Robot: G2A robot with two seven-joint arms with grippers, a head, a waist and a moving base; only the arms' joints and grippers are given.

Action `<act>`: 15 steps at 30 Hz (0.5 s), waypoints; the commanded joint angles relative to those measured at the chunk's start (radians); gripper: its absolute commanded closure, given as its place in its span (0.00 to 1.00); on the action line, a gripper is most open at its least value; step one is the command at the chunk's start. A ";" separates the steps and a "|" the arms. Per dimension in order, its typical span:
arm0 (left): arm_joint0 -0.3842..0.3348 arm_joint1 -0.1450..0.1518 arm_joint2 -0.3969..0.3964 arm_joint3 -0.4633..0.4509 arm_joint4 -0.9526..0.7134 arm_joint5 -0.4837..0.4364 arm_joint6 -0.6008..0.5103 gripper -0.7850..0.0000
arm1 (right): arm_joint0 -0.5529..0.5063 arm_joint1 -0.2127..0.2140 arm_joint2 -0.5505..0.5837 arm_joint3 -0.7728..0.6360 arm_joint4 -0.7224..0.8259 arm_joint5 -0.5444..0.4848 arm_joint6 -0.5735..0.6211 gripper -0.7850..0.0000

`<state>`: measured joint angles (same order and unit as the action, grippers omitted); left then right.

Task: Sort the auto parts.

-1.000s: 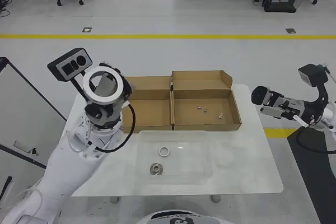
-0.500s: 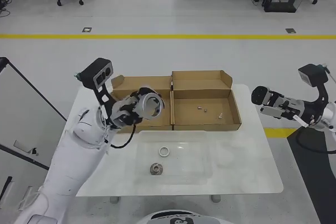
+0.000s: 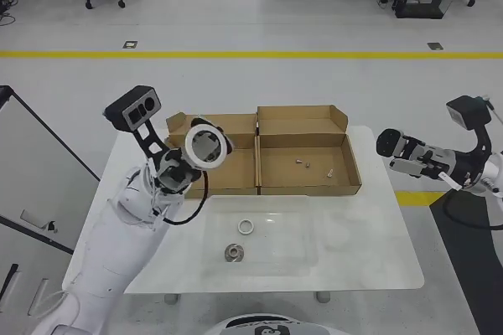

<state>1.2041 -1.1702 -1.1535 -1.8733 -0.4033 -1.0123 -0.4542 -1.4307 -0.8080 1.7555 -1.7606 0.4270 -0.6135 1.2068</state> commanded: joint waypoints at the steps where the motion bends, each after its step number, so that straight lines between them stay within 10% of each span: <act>1: 0.004 -0.009 -0.008 -0.010 -0.073 0.000 -0.002 1.00 | 0.000 0.000 0.000 0.000 0.000 0.000 0.000 0.00; 15: 0.026 -0.062 -0.096 0.075 -0.014 0.000 -0.261 1.00 | 0.000 0.000 0.000 0.000 0.000 0.000 0.000 0.00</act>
<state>1.2310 -1.2307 -1.2455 -1.8034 -0.4567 -1.0123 -0.7024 -1.4307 -0.8080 1.7555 -1.7606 0.4270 -0.6135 1.2068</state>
